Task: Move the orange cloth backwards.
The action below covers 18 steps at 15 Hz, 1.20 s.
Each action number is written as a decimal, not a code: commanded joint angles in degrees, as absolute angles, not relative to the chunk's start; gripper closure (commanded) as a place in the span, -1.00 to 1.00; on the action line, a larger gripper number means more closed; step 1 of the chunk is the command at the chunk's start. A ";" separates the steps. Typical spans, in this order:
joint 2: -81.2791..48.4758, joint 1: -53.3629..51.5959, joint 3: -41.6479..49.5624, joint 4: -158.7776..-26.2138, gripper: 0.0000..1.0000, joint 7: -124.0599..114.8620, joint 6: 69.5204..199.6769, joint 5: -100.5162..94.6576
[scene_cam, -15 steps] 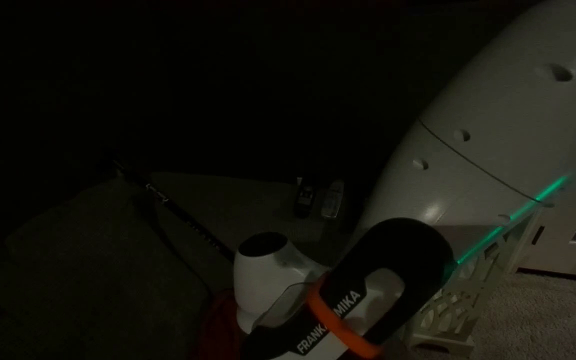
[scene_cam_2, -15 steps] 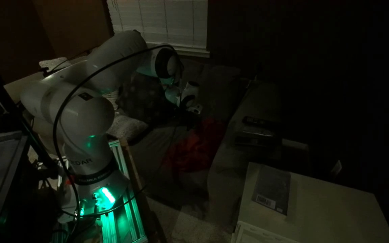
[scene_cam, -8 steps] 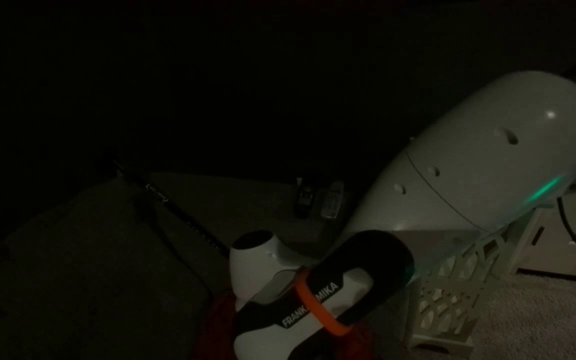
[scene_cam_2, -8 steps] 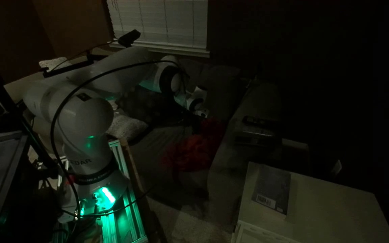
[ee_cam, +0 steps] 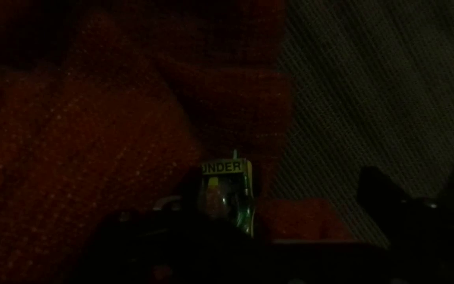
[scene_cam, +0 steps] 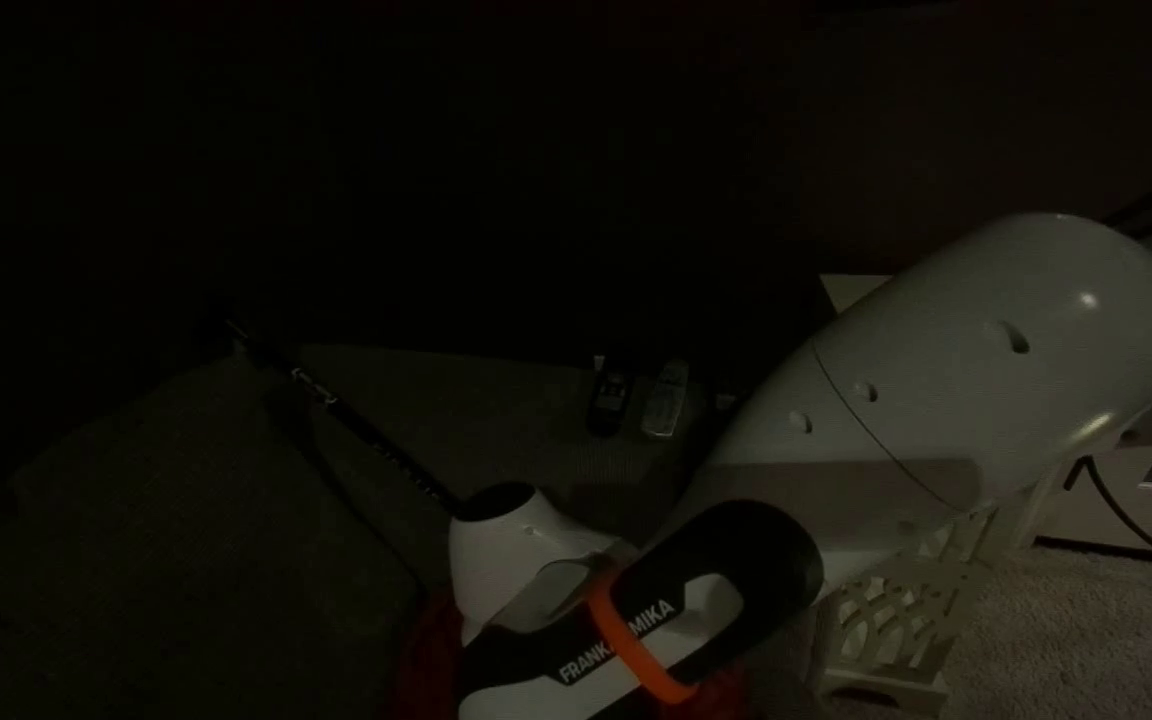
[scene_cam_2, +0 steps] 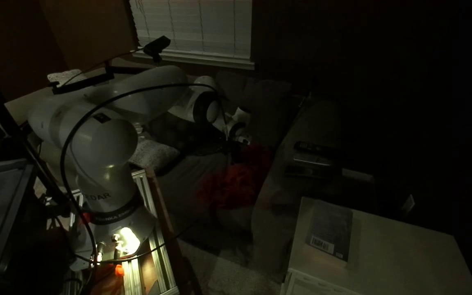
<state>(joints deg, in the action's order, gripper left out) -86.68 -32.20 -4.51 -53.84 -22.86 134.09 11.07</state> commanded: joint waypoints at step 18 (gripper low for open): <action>-86.53 -48.73 17.00 -61.65 -1.00 -56.26 147.43 -1.84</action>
